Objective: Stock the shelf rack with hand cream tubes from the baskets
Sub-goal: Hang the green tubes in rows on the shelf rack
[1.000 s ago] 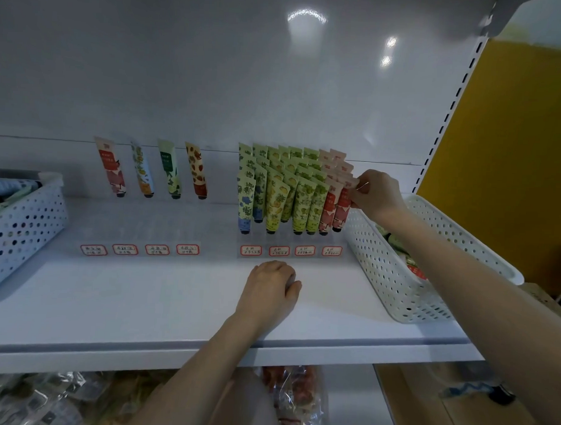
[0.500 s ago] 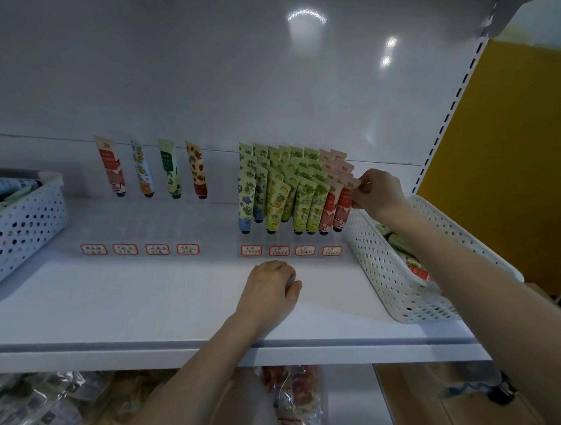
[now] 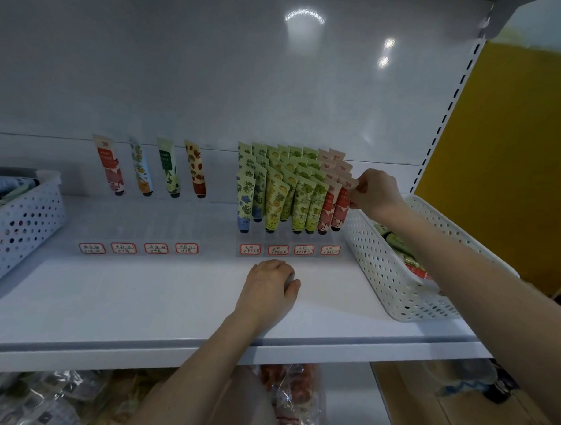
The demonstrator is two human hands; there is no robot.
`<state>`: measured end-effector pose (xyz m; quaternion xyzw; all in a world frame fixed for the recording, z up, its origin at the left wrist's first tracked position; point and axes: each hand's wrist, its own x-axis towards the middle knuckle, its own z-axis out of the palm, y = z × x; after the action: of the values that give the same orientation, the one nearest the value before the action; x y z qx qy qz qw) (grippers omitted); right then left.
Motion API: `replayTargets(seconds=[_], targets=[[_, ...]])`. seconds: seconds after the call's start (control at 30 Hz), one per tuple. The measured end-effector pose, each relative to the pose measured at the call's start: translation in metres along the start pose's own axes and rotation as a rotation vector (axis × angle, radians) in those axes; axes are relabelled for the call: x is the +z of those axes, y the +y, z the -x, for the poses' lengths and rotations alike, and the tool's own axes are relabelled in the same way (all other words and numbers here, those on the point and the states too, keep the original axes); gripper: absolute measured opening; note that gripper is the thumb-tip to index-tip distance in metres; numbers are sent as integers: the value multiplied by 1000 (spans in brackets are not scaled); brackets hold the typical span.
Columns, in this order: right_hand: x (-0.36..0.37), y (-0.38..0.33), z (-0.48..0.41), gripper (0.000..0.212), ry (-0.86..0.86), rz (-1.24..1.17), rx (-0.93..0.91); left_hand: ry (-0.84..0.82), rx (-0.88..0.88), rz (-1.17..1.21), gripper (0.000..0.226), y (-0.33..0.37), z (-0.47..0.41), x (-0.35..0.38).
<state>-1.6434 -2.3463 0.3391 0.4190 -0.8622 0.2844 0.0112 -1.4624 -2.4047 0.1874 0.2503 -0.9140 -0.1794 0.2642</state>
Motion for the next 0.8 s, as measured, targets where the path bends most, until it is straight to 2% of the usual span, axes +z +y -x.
replayTargets(seconds=[0.07, 0.2, 0.37, 0.57, 0.8], targets=[[-1, 0, 0, 28, -4, -13, -1, 2, 0, 1, 24, 0, 0, 0], [0, 0, -1, 14, -1, 7, -7, 3, -9, 11, 24, -1, 1, 0], [-2, -3, 0, 26, -9, 23, 10, -1, -6, 6, 24, 0, 1, -1], [0, -4, 0, 11, 11, 7, -6, -3, -1, 8, 24, 0, 2, -2], [0, -4, 1, 15, 1, 1, -13, -6, -11, 13, 24, 0, 1, -2]])
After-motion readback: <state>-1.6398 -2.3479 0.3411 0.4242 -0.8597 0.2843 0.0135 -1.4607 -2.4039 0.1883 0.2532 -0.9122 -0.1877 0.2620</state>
